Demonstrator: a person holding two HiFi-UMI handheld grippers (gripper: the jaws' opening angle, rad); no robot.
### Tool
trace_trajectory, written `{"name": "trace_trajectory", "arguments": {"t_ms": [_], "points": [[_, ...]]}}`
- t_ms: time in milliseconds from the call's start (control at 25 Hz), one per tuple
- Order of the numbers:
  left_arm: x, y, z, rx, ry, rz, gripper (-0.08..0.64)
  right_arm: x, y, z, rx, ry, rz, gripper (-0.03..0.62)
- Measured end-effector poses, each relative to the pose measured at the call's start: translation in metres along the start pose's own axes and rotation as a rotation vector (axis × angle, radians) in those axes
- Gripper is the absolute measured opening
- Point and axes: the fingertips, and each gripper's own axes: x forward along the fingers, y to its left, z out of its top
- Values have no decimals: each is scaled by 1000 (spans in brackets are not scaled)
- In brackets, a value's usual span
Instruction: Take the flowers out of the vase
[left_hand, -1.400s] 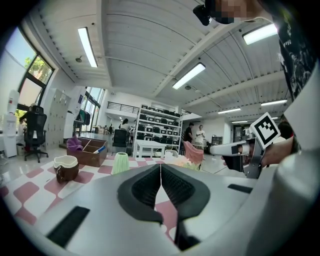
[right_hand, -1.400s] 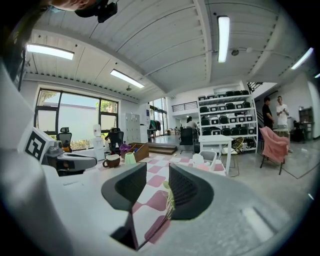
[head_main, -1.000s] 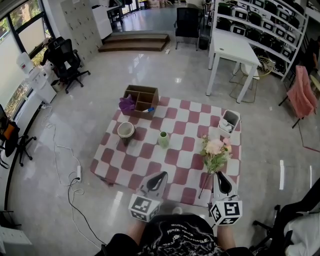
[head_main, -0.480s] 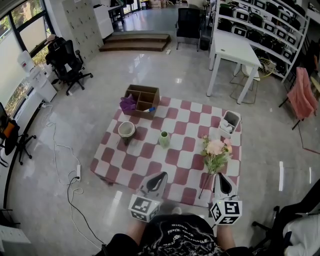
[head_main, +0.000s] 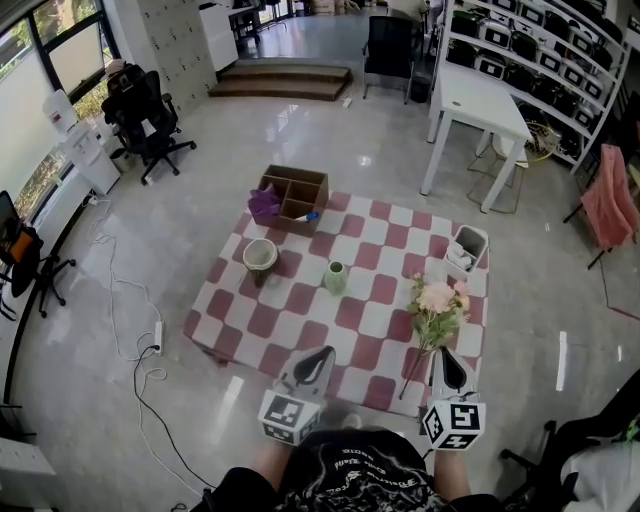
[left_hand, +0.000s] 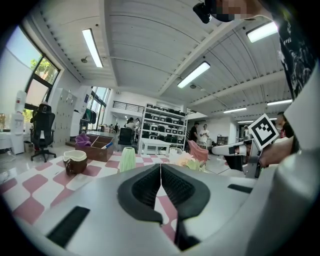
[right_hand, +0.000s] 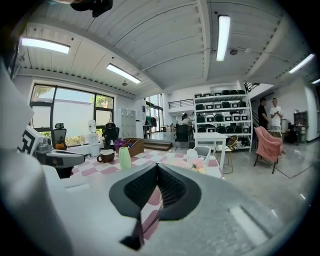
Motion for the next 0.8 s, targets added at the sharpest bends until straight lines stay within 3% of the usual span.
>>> {"name": "trace_trajectory", "arguments": {"t_ms": [800], "points": [[-2,17,-2,-6,10,37,12,15,-3,-2,10,11,0,5]]}}
